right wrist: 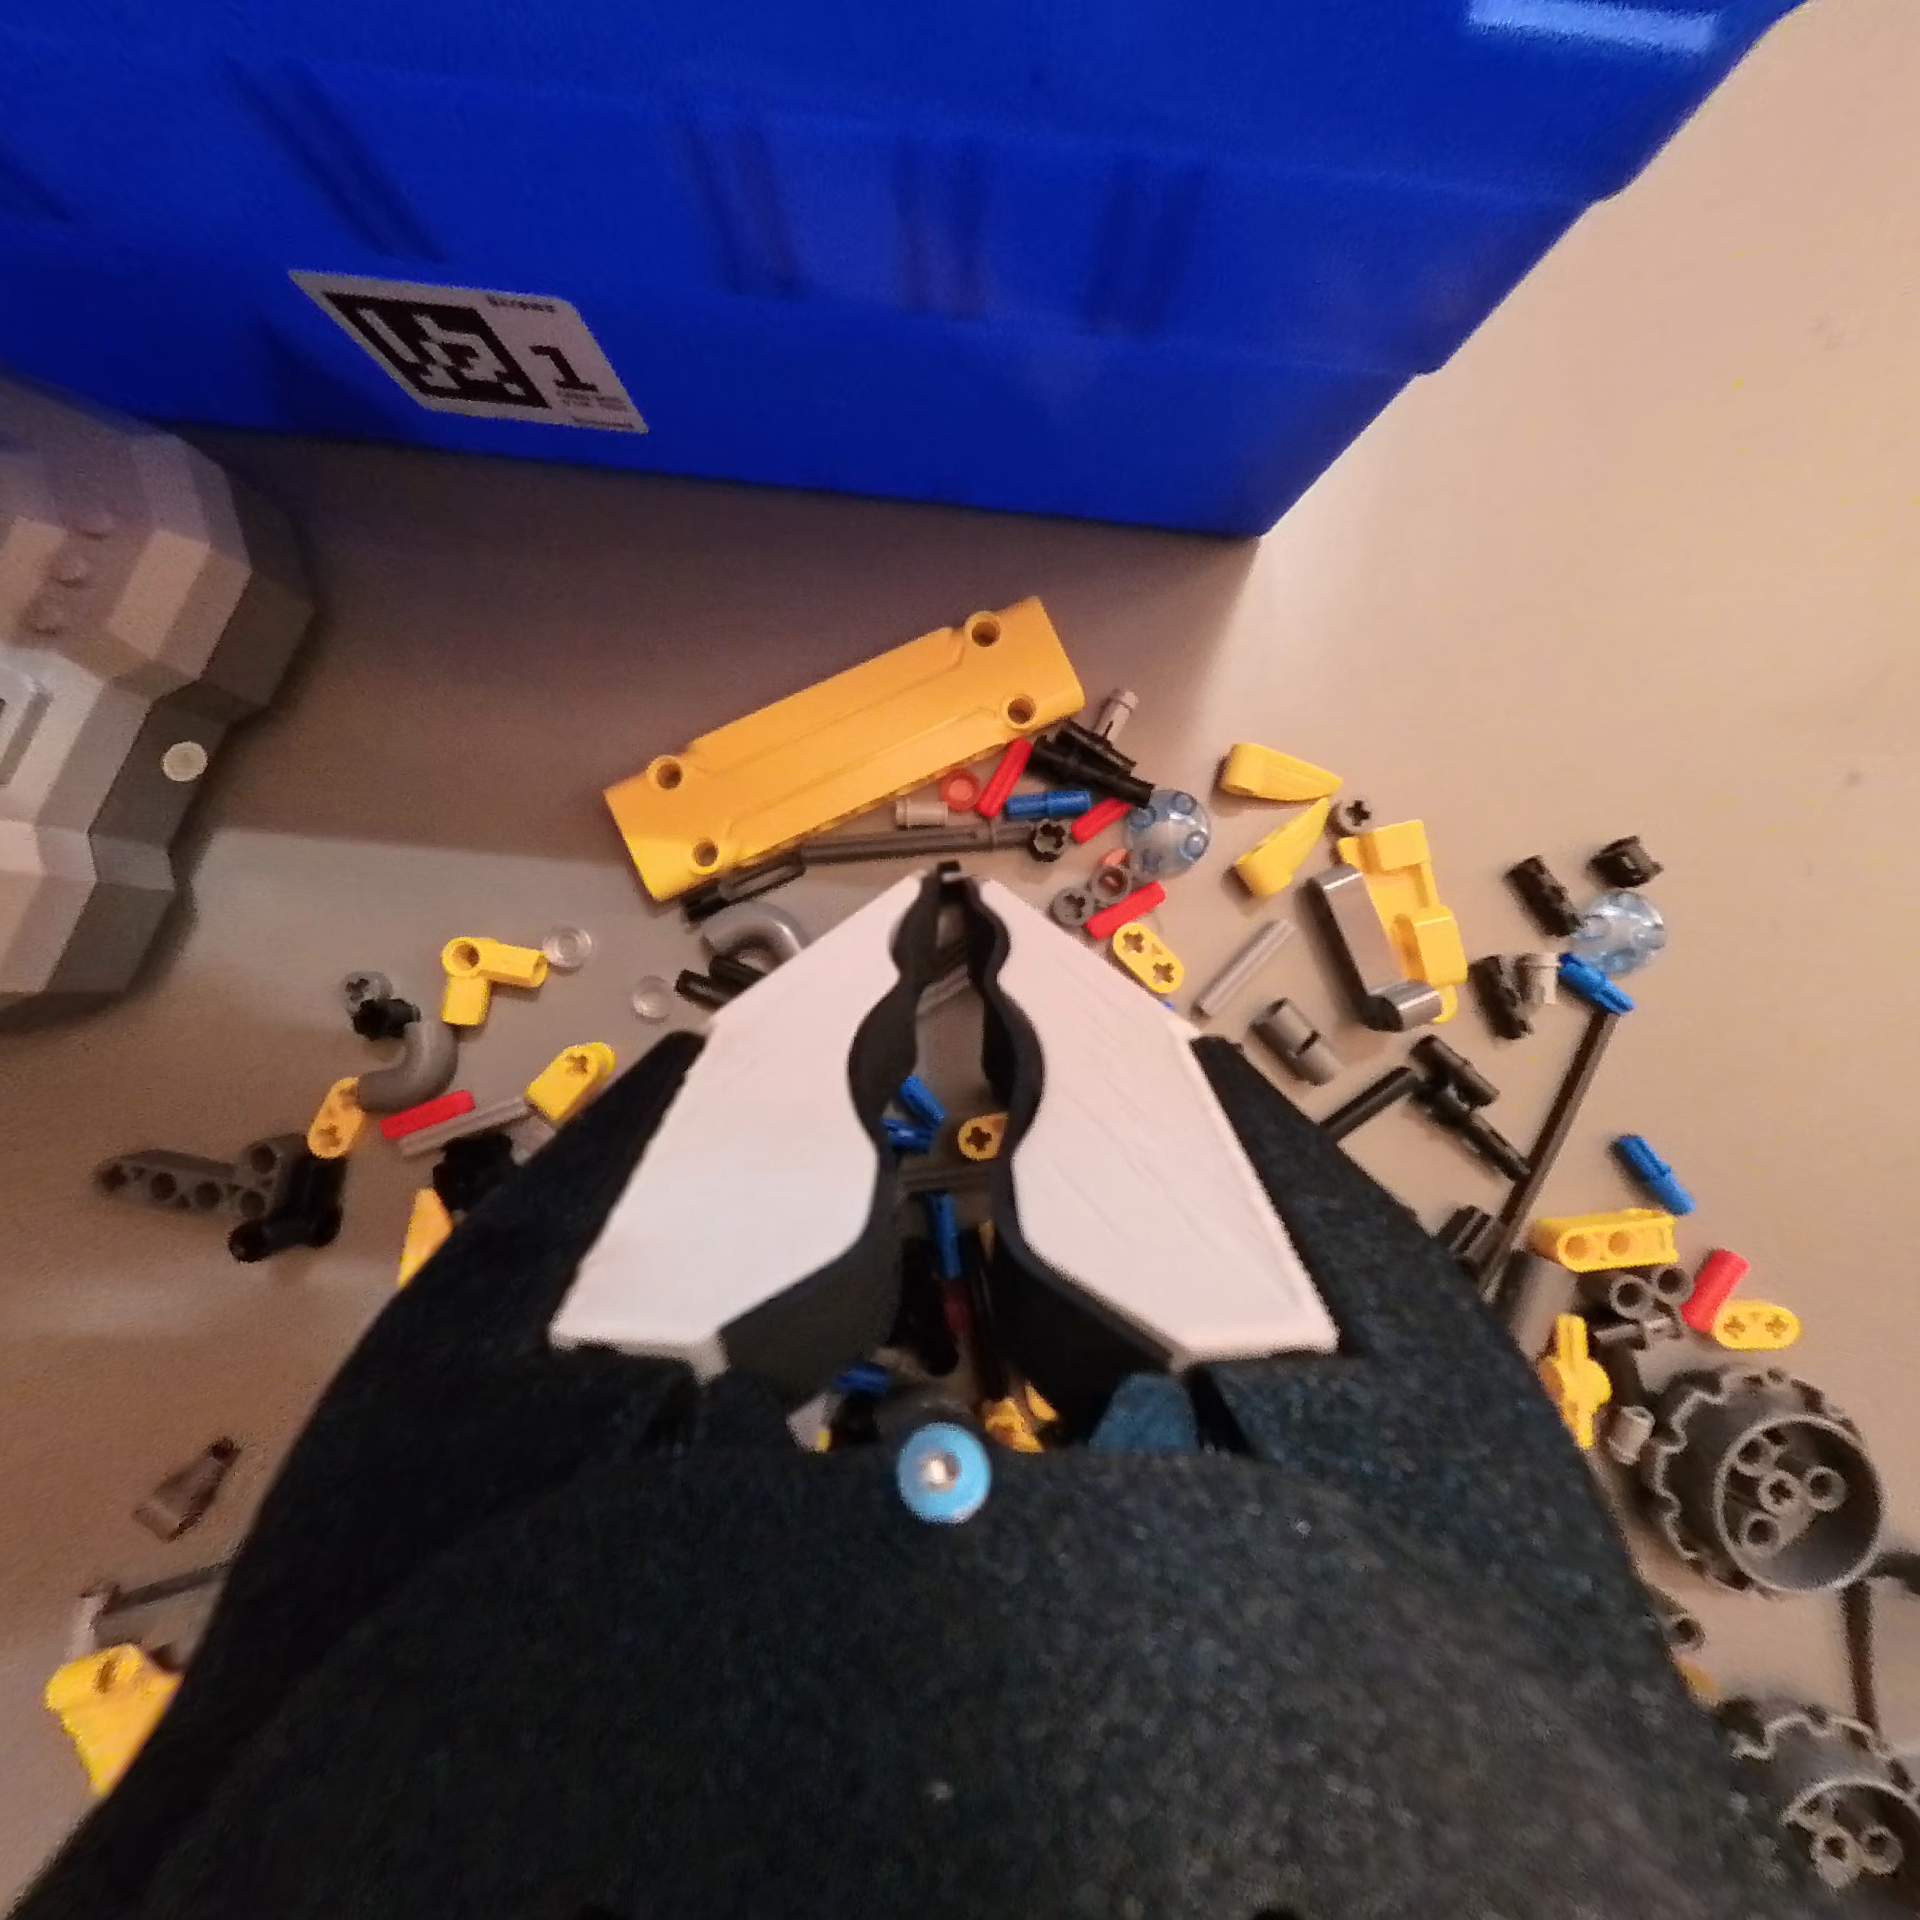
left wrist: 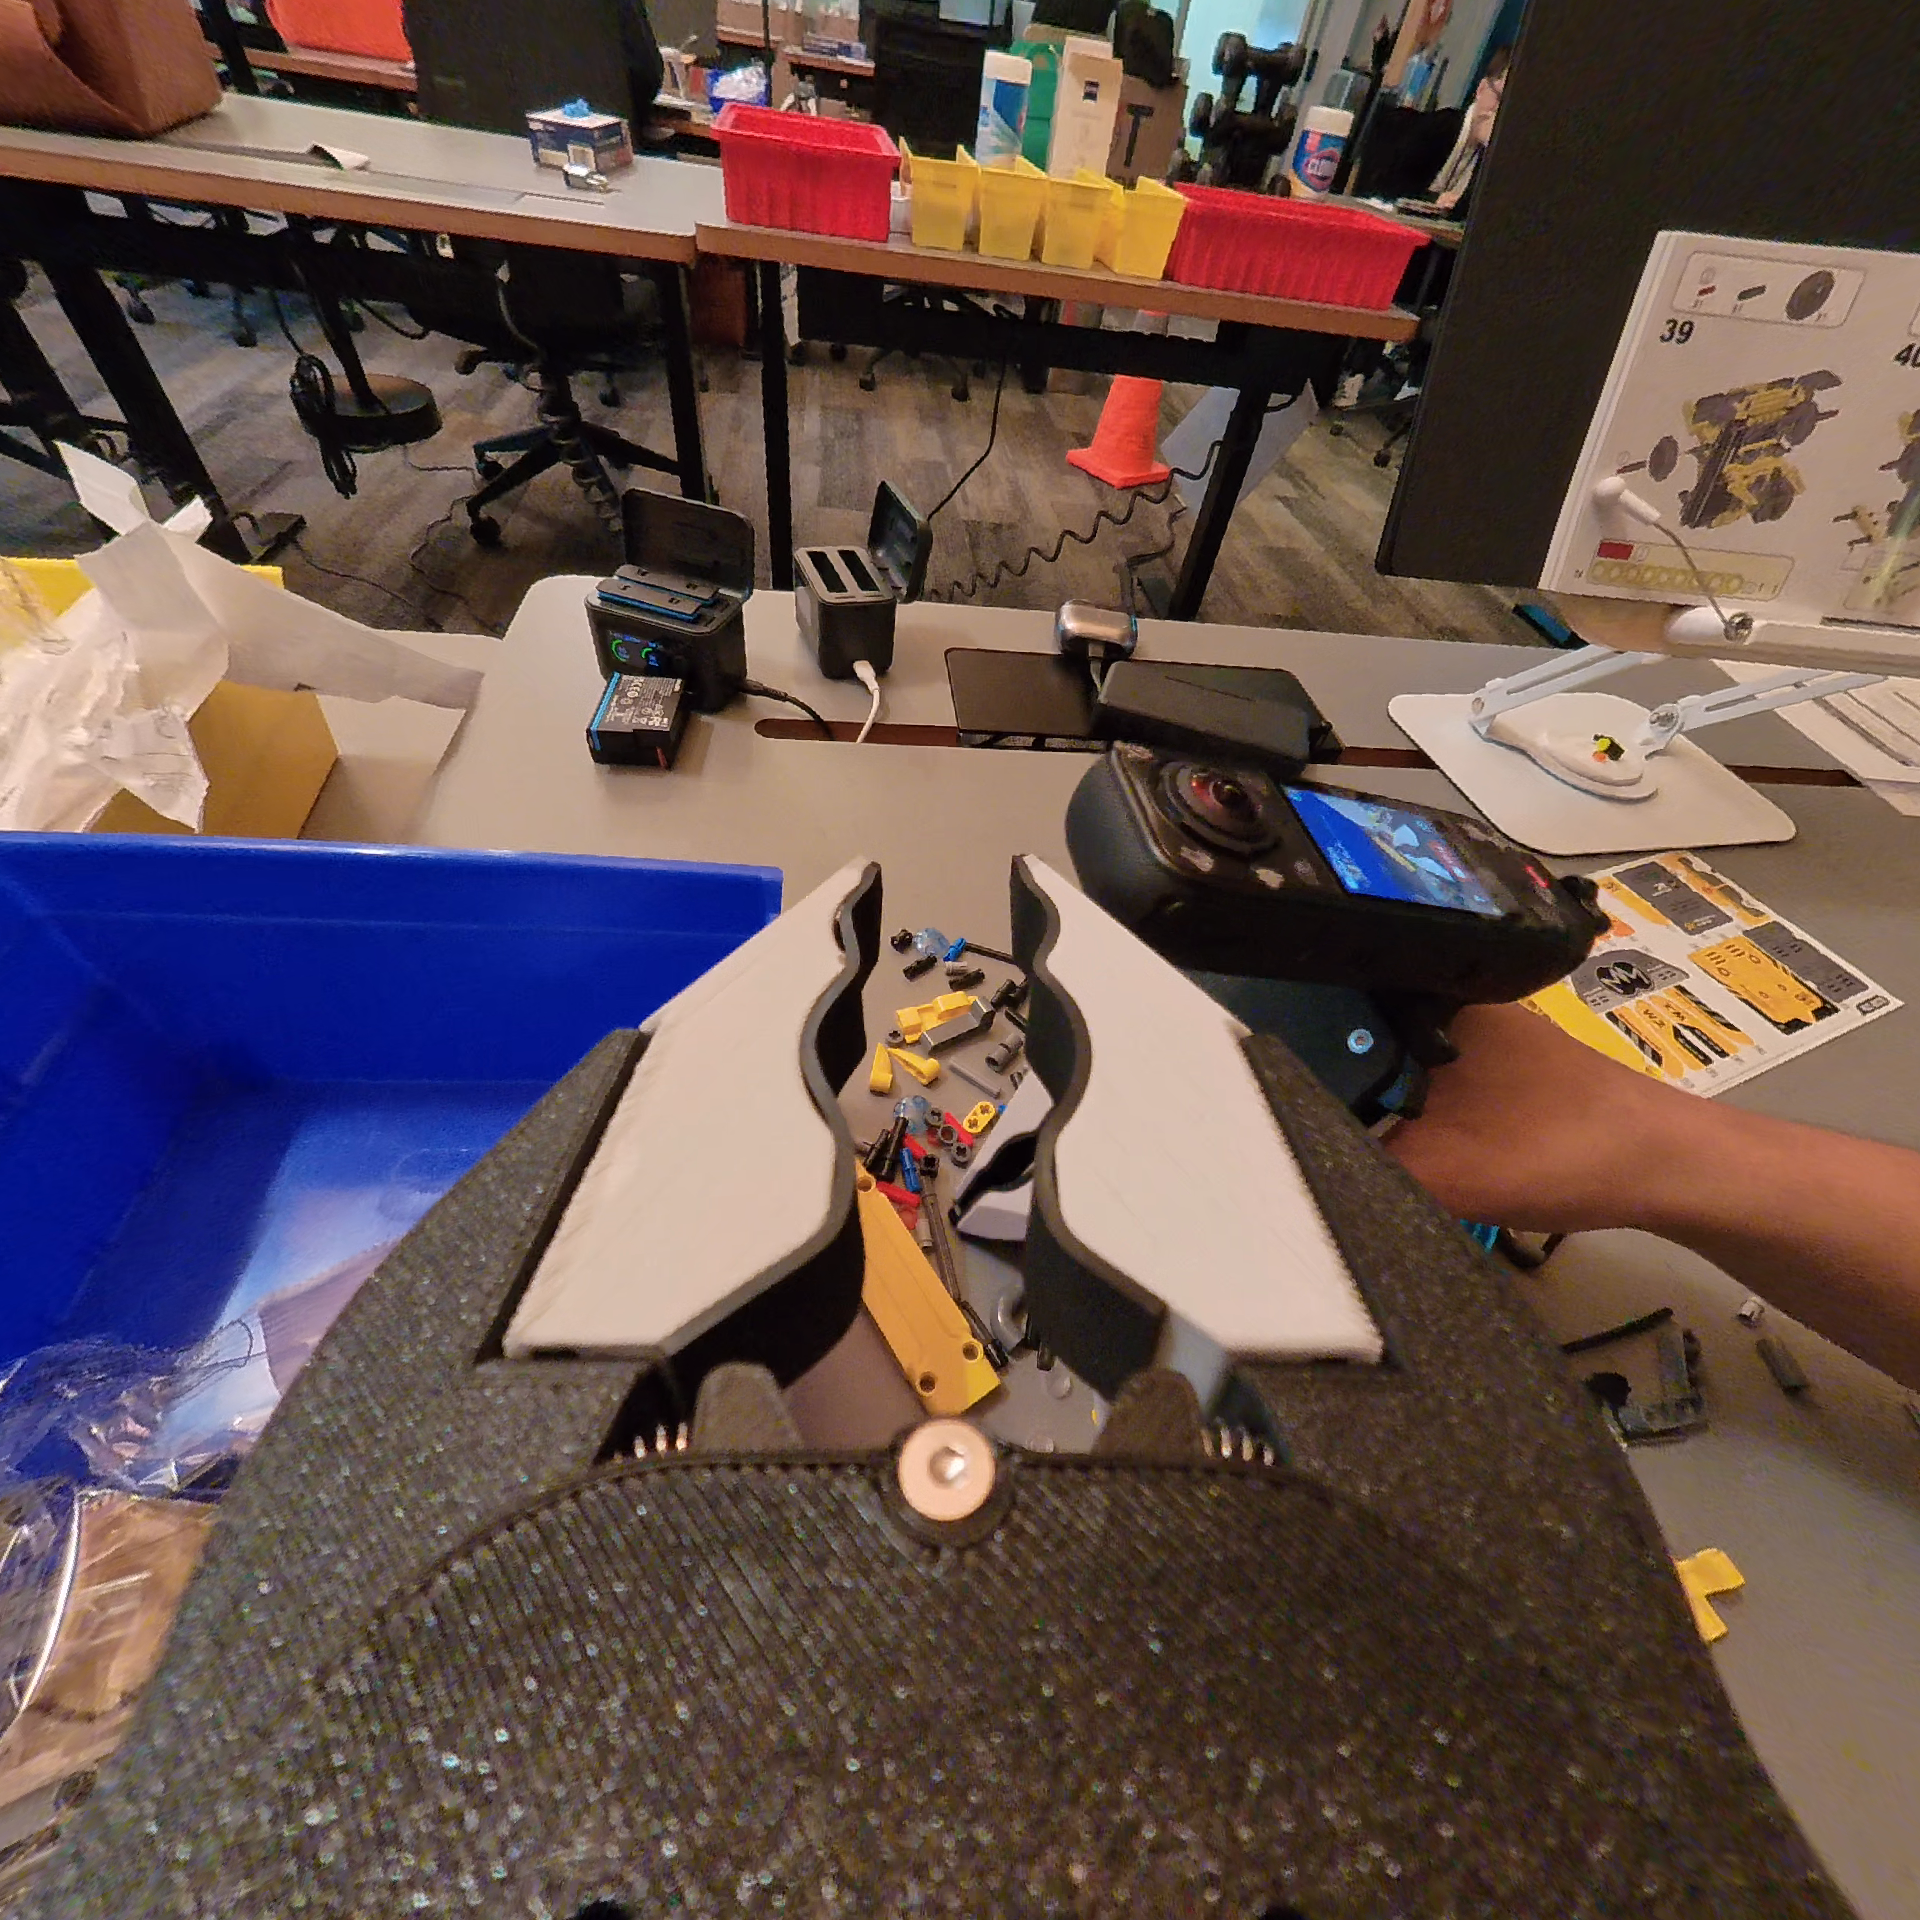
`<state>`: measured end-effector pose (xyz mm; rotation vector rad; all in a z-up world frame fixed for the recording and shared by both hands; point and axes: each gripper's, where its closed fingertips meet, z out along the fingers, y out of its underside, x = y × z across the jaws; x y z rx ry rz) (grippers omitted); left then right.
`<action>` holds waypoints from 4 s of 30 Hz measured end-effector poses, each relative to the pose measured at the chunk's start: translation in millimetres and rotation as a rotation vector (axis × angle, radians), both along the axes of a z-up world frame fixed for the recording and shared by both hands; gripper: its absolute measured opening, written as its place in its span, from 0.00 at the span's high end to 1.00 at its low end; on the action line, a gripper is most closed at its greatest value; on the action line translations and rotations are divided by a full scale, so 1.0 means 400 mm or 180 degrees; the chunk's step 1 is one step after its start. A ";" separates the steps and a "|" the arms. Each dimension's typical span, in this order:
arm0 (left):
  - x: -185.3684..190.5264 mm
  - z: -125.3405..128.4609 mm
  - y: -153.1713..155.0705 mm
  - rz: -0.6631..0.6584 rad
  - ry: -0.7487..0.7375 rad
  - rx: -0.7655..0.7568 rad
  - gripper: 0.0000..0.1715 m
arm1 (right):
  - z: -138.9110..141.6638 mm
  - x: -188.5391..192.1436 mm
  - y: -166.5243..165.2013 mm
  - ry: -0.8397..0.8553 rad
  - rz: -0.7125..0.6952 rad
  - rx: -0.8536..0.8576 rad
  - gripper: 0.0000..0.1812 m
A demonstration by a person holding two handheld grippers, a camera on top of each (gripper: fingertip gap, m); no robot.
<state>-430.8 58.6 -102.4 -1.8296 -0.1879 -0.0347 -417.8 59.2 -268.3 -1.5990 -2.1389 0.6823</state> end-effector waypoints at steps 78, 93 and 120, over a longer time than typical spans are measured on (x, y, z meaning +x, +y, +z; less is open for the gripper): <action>0.484 -0.039 0.103 -0.1709 0.0077 -0.0282 0.82 | 0.013 0.958 -0.184 0.0233 -0.1620 0.0520 0.98; 0.475 -0.040 0.104 -0.1678 0.0087 -0.0289 0.81 | 0.007 0.962 -0.202 -0.0049 -0.1329 0.1279 0.97; 0.470 -0.044 0.106 -0.1642 0.0134 -0.0302 0.81 | 0.009 0.959 -0.165 -0.0043 -0.1537 0.1243 0.97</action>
